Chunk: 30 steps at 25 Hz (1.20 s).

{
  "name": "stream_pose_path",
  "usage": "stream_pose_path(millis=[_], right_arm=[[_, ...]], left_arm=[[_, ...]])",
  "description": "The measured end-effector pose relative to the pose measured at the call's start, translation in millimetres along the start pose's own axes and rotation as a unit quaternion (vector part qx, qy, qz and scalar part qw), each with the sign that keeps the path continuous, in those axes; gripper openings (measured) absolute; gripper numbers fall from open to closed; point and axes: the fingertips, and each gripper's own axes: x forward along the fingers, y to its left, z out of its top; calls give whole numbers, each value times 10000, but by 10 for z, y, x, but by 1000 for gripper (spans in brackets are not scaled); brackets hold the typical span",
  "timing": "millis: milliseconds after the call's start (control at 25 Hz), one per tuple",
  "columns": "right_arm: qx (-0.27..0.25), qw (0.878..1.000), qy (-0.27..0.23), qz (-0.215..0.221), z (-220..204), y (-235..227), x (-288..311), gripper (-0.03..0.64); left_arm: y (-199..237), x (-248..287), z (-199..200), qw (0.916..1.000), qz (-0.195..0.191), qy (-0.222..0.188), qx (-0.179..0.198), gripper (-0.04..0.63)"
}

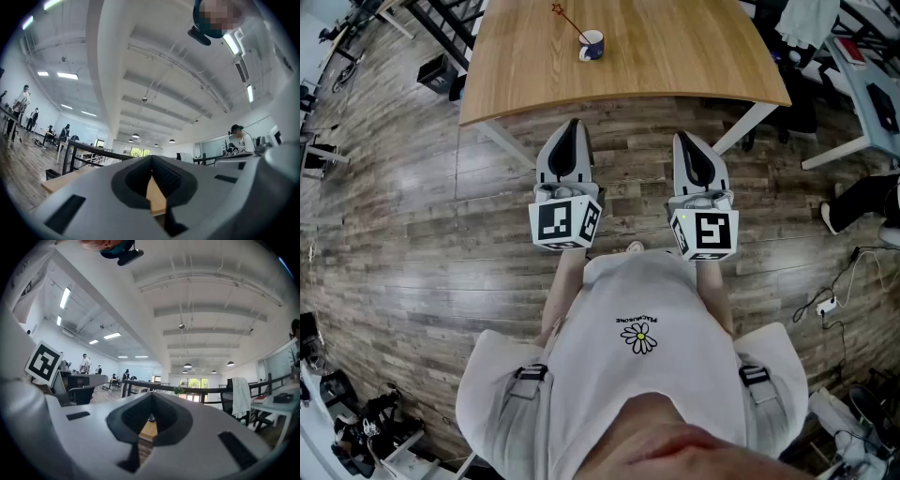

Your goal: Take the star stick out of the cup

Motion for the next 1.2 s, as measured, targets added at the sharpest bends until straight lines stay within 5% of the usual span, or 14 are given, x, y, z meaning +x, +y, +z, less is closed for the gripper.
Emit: stream_pose_path(millis=[440, 800, 1200], right_arm=[[-71, 9992, 355, 160, -159, 132, 95, 8], [682, 9943, 402, 714, -337, 339, 98, 8], [510, 9906, 553, 1141, -511, 405, 313, 9]], left_arm=[[-137, 64, 13, 9969, -367, 48, 695, 15], [64, -22, -14, 9973, 29, 267, 677, 15], [259, 244, -159, 9974, 239, 212, 641, 15]])
